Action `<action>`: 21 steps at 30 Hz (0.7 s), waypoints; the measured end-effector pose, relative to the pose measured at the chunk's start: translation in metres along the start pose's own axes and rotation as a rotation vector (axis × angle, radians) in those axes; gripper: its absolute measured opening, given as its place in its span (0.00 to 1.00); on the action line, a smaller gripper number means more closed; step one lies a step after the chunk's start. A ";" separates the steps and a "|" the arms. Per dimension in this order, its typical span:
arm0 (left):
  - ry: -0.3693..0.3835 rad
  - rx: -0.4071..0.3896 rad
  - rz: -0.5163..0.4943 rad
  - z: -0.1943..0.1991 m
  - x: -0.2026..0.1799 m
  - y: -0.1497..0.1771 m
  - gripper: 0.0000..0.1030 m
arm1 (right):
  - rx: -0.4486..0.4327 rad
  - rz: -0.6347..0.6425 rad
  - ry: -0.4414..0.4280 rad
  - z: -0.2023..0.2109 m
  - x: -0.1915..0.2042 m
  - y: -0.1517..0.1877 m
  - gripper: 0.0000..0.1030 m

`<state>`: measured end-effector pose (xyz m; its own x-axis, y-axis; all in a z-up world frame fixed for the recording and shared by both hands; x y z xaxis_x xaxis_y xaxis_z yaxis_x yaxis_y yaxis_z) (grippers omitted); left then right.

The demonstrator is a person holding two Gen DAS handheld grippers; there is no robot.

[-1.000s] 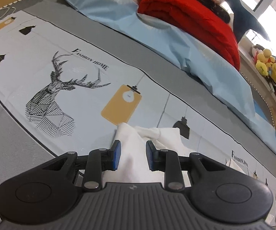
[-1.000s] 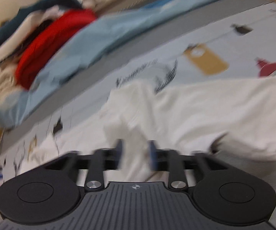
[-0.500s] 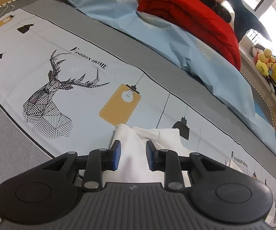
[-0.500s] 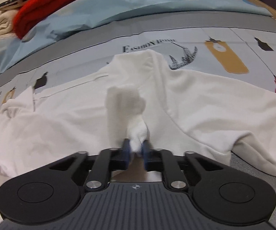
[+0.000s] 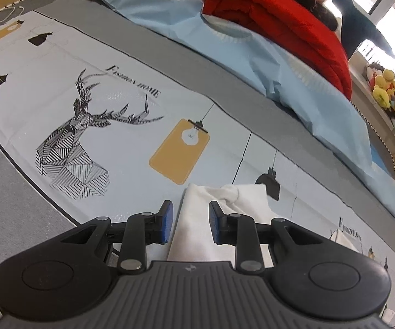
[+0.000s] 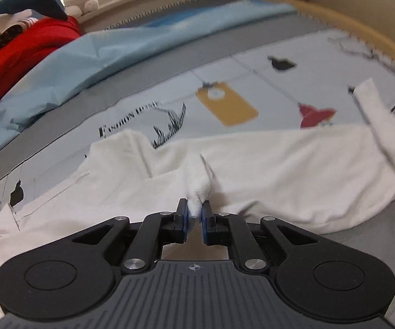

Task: Fold small clothes

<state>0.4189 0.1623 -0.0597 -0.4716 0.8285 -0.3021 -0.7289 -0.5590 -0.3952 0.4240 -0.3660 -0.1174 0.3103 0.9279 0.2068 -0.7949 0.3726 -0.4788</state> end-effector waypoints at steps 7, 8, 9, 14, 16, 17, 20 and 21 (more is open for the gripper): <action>0.025 0.052 -0.011 -0.036 0.003 0.012 0.32 | -0.077 -0.066 0.048 0.013 -0.018 -0.011 0.23; 0.041 0.056 -0.009 -0.042 0.004 0.013 0.34 | -0.098 -0.072 0.049 0.017 -0.020 -0.014 0.23; 0.054 0.059 -0.010 -0.049 0.005 0.013 0.39 | -0.112 -0.075 0.050 0.019 -0.021 -0.016 0.23; 0.058 0.066 0.001 -0.075 0.014 0.014 0.43 | -0.142 -0.113 0.037 0.024 -0.030 -0.024 0.23; 0.083 0.078 0.003 -0.080 0.013 0.014 0.43 | -0.147 -0.126 0.036 0.024 -0.033 -0.026 0.23; 0.108 0.077 -0.008 -0.081 0.010 0.014 0.41 | -0.149 -0.130 0.033 0.024 -0.034 -0.027 0.23; 0.127 0.068 -0.094 -0.077 0.004 0.013 0.02 | -0.154 -0.135 0.027 0.025 -0.033 -0.029 0.23; 0.088 0.027 -0.114 -0.071 0.006 0.008 0.02 | -0.154 -0.137 0.026 0.025 -0.033 -0.029 0.23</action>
Point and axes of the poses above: each gripper's, at about its wrist camera, not at the fingertips, and z roughly against the way its jaws point, x to its left, y to its underside, the point moved 9 cm from there along -z, roughly the way its jaws point, and after that the axes turned 6 degrees about x, right-handed, at the moved point
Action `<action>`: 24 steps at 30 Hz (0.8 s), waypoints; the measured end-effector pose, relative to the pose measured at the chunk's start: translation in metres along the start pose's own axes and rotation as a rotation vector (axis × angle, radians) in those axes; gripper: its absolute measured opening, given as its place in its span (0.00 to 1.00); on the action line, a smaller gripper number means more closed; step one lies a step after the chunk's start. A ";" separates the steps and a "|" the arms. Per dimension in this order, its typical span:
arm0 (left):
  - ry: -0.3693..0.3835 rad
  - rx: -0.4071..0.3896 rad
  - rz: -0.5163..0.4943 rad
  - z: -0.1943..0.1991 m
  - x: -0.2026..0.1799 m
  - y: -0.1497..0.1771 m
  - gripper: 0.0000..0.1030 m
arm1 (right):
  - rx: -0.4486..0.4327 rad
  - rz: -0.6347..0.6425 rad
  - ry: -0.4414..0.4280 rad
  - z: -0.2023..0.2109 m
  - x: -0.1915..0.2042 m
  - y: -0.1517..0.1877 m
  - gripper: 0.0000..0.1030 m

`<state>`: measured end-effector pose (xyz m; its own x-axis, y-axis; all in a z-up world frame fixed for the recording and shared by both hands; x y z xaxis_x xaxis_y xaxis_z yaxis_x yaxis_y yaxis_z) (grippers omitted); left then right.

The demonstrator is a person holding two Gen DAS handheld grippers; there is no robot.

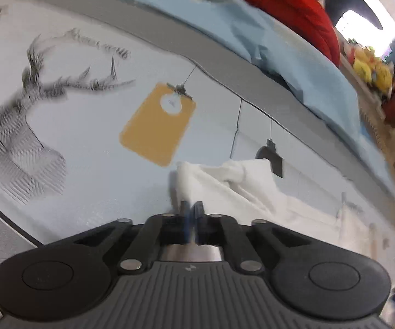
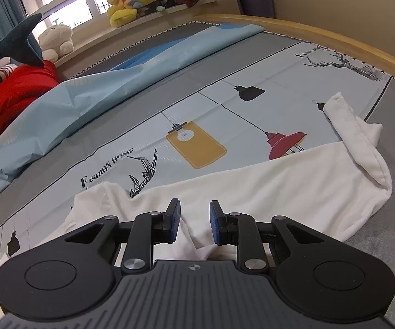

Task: Fold small clothes

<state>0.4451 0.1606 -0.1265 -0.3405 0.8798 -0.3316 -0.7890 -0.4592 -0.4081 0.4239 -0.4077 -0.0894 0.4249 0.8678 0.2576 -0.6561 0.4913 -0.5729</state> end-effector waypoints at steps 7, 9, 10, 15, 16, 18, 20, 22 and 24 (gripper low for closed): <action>-0.132 -0.117 -0.008 0.036 0.016 -0.018 0.04 | 0.004 0.001 -0.010 0.004 0.005 0.003 0.23; -0.168 -0.113 -0.044 0.045 0.014 -0.019 0.09 | 0.016 0.007 -0.023 0.003 0.007 0.006 0.23; -0.152 -0.106 -0.053 0.049 0.011 -0.017 0.09 | 0.028 0.011 -0.037 0.003 0.010 0.007 0.23; 0.068 0.093 -0.155 0.044 -0.011 0.019 0.09 | 0.130 0.067 -0.125 -0.008 0.026 0.023 0.24; 0.076 0.149 -0.184 0.037 -0.010 0.030 0.09 | 0.153 0.072 -0.136 -0.011 0.028 0.027 0.24; -0.081 0.275 -0.256 0.015 0.014 0.054 0.05 | 0.212 0.083 -0.142 -0.020 0.030 0.037 0.24; -0.178 0.261 -0.299 0.015 0.030 0.058 0.10 | 0.243 0.086 -0.098 -0.026 0.025 0.044 0.24; -0.145 0.238 -0.272 0.030 0.024 0.052 0.10 | 0.253 0.068 -0.081 -0.027 0.019 0.046 0.24; -0.069 0.195 -0.288 0.039 0.012 0.050 0.10 | 0.248 0.050 -0.089 -0.022 0.017 0.044 0.24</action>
Point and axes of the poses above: each gripper's, at about its wrist camera, not at the fingertips, and z roughly against the way its jaws point, x to its left, y to its underside, the point moved 9 cm from there along -z, roughly the way its jaws point, and after that the axes turned 6 degrees about x, right-handed, at the moved point
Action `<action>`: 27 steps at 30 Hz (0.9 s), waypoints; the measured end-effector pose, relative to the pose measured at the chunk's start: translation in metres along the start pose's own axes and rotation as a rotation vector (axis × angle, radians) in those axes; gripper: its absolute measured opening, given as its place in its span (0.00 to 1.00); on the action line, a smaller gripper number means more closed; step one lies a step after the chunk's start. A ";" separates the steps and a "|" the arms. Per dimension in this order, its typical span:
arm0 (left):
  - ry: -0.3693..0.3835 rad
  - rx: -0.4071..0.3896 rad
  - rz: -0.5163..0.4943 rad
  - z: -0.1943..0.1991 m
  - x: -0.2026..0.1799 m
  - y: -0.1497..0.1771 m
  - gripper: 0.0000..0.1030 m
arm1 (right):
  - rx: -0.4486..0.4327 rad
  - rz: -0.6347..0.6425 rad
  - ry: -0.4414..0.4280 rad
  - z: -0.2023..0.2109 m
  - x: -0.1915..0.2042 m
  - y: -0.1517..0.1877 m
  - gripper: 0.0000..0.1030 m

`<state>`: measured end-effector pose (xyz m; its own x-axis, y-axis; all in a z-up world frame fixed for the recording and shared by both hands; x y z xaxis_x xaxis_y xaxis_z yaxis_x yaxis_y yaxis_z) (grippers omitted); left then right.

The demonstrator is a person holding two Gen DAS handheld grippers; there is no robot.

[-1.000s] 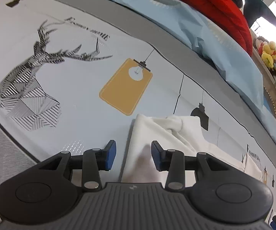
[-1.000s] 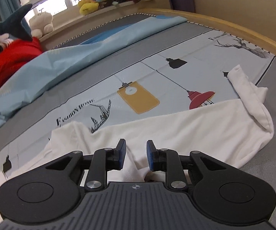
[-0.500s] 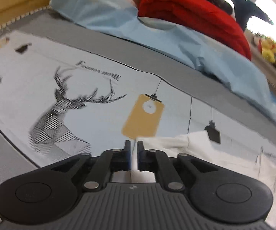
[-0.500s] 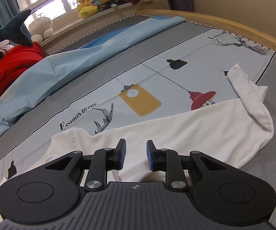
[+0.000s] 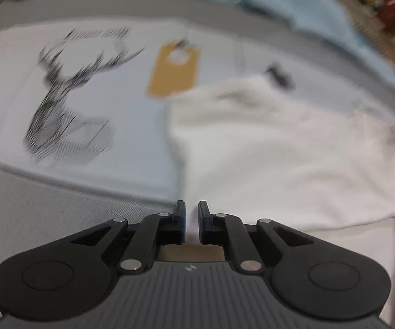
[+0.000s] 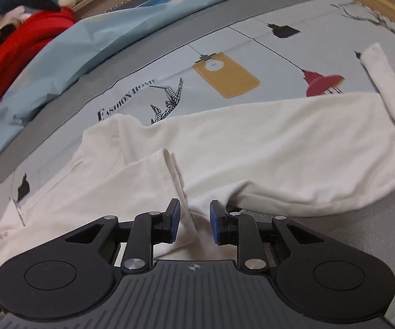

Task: Fold small clothes

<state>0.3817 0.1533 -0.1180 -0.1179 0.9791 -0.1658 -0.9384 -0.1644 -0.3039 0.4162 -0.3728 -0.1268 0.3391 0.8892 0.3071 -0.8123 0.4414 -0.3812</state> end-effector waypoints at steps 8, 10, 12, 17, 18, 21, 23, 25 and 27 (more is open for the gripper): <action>-0.144 -0.006 -0.053 0.019 -0.009 0.006 0.09 | -0.070 -0.015 -0.025 0.042 -0.014 -0.020 0.24; -0.110 -0.074 -0.042 0.049 -0.029 -0.001 0.12 | -0.107 -0.038 -0.035 0.059 -0.028 -0.029 0.24; -0.089 -0.141 -0.032 0.079 -0.049 -0.006 0.14 | -0.139 -0.059 -0.035 0.074 -0.044 -0.036 0.24; -0.024 -0.287 -0.051 0.141 -0.115 0.000 0.39 | -0.213 -0.121 -0.015 0.109 -0.105 -0.048 0.24; -0.005 -0.308 -0.059 0.147 -0.128 0.006 0.40 | -0.230 -0.128 -0.008 0.116 -0.119 -0.050 0.23; 0.020 -0.340 -0.075 0.139 -0.158 0.027 0.40 | -0.311 -0.145 0.036 0.135 -0.163 -0.058 0.01; -0.025 -0.282 -0.087 0.117 -0.172 0.042 0.39 | -0.364 -0.177 0.064 0.147 -0.200 -0.064 0.01; -0.018 -0.239 -0.094 0.097 -0.182 0.047 0.39 | -0.396 -0.220 0.069 0.153 -0.233 -0.071 0.01; 0.002 -0.225 -0.098 0.088 -0.190 0.044 0.38 | -0.414 -0.230 0.052 0.153 -0.256 -0.079 0.03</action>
Point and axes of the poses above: each gripper's, at about its wrist camera, not at the fingertips, and z roughly against the way its jaws point, x to its left, y to its underside, the point moved 9 cm from there along -z, roughly the way its jaws point, and after that the axes turned 6 degrees about x, right-handed, at the moved point
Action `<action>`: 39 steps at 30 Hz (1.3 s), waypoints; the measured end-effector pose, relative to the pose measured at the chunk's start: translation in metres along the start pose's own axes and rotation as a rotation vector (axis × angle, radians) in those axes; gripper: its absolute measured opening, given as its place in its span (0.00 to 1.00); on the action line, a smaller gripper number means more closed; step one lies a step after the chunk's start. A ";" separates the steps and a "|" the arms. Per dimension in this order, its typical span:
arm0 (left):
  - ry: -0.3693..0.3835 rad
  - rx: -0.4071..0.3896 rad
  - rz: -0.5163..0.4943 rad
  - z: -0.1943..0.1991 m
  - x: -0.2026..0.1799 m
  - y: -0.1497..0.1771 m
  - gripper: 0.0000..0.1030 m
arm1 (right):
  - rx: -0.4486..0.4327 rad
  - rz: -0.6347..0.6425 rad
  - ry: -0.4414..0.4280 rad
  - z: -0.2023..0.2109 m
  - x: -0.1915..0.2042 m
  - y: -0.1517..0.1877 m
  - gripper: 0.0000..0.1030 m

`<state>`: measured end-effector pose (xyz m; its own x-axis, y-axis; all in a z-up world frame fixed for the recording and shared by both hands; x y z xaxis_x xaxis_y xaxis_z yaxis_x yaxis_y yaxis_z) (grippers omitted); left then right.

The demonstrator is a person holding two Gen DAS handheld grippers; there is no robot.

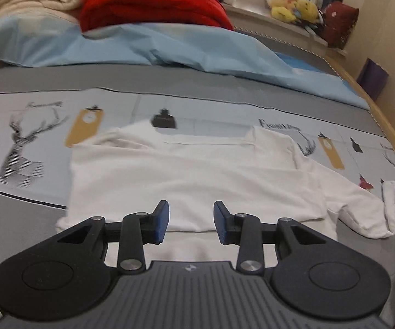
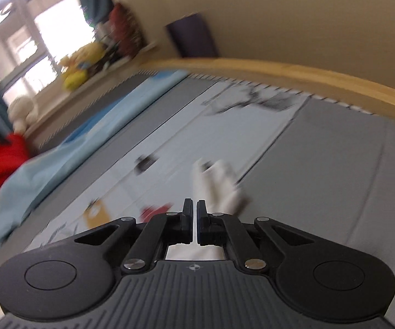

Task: Fold small clothes

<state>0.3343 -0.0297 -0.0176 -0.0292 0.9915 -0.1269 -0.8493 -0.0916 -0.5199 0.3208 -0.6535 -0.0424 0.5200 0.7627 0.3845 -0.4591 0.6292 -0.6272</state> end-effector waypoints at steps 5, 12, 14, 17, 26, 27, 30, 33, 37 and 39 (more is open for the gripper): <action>0.000 0.011 0.016 -0.021 0.002 -0.009 0.39 | 0.070 0.003 -0.114 -0.031 -0.010 -0.005 0.06; -0.008 0.039 0.060 -0.032 0.020 -0.014 0.39 | 0.178 0.036 -0.123 -0.088 0.006 0.012 0.24; -0.007 0.044 0.065 -0.033 0.024 -0.014 0.39 | 0.182 0.038 -0.096 -0.102 0.006 0.011 0.24; -0.011 0.049 0.062 -0.034 0.028 -0.014 0.39 | 0.189 0.028 -0.046 -0.120 0.003 0.012 0.25; -0.025 0.062 0.079 -0.037 0.042 -0.011 0.39 | 0.110 0.029 0.049 -0.131 0.003 0.005 0.05; -0.025 0.062 0.087 -0.036 0.045 -0.011 0.39 | 0.077 0.020 0.062 -0.125 0.008 0.000 0.05; -0.027 0.054 0.117 -0.031 0.056 -0.013 0.39 | -0.033 0.026 0.100 -0.101 0.035 -0.018 0.04; -0.031 0.047 0.156 -0.025 0.071 -0.016 0.39 | -0.130 0.052 0.059 -0.070 0.094 -0.026 0.04; -0.031 0.039 0.222 -0.014 0.097 -0.020 0.39 | -0.183 0.199 -0.207 -0.022 0.229 0.001 0.04; -0.031 0.033 0.259 -0.009 0.112 -0.024 0.39 | -0.167 0.317 -0.437 0.010 0.309 0.039 0.04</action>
<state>0.3561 0.0832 -0.0269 -0.2641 0.9377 -0.2259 -0.8282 -0.3405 -0.4451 0.4561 -0.3917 0.0592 0.0122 0.9241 0.3819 -0.4060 0.3536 -0.8427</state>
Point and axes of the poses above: each gripper's, at about its wrist camera, not at the fingertips, and z roughly against the way its jaws point, x to its left, y to its underside, the point moved 9 cm from there along -z, roughly the way its jaws point, and after that the axes turned 6 degrees about x, right-handed, at the moved point
